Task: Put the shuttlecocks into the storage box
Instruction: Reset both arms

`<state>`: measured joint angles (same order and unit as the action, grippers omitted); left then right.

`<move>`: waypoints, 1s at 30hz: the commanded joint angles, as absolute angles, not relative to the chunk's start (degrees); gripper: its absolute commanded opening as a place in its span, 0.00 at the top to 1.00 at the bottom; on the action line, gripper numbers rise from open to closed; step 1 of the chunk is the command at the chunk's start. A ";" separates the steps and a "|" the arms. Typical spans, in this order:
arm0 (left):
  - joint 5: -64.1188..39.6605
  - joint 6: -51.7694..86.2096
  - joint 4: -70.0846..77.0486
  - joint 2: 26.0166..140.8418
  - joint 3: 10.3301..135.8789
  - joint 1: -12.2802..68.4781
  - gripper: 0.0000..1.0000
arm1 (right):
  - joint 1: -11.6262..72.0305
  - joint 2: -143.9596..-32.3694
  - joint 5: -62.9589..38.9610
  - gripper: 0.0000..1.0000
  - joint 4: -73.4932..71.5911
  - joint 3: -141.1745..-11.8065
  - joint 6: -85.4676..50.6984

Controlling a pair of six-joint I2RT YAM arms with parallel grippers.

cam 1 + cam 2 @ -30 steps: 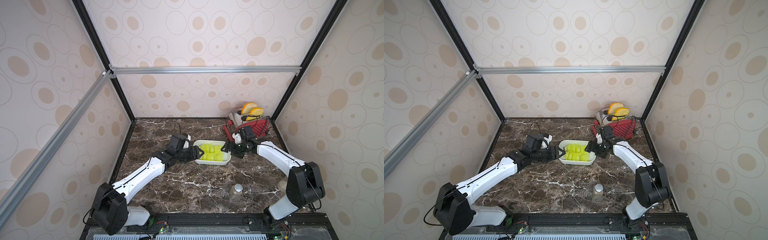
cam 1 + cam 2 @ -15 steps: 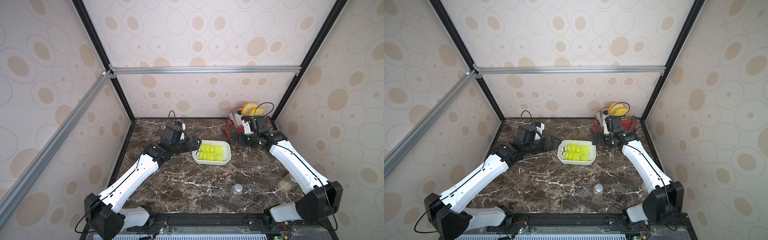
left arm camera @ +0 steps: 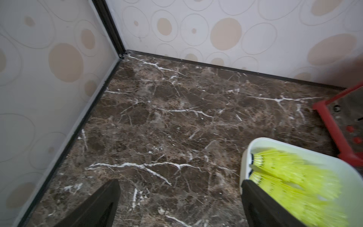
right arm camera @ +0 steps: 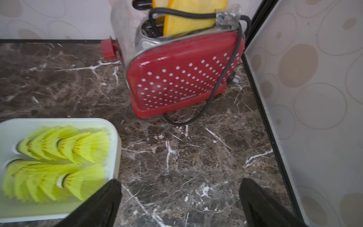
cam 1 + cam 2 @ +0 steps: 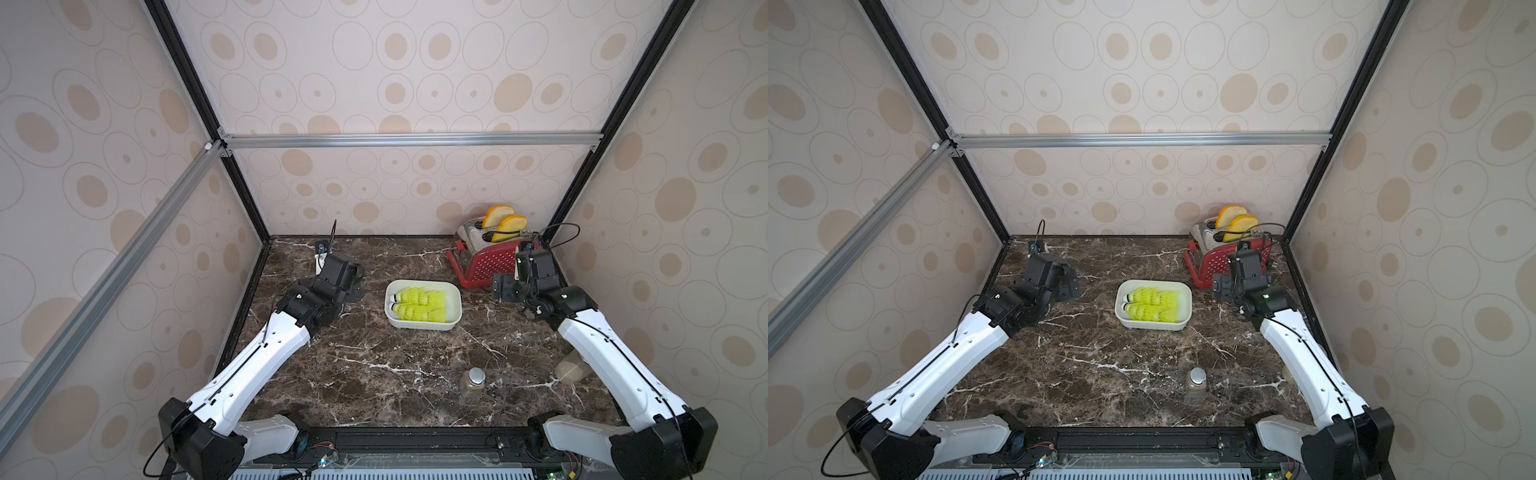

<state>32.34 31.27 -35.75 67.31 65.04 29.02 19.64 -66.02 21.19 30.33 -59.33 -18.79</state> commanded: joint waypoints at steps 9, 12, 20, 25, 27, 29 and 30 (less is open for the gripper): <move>35.84 14.13 -7.69 64.67 45.14 11.56 0.01 | 14.85 -64.92 24.53 0.00 5.14 -43.33 -4.71; 37.39 11.75 1.40 67.63 40.53 10.78 0.01 | 14.93 -67.18 25.28 0.00 2.65 -41.79 -3.61; 37.67 3.67 19.81 78.08 34.01 9.61 0.01 | 11.34 -71.88 24.52 0.00 -4.97 -36.73 -1.43; 35.24 3.28 24.61 82.81 33.21 7.90 0.01 | 10.73 -75.18 25.53 0.00 -9.64 -33.90 -0.57; 34.07 3.36 25.73 84.22 33.68 7.01 0.01 | 10.44 -76.64 25.93 0.00 -11.14 -33.32 -0.81; 32.69 2.58 26.16 85.51 34.56 6.38 0.01 | 10.15 -78.02 25.69 0.00 -12.47 -32.98 -0.92; 32.15 2.27 27.00 86.12 34.89 6.18 0.01 | 9.89 -78.71 25.37 0.00 -13.61 -32.74 -1.05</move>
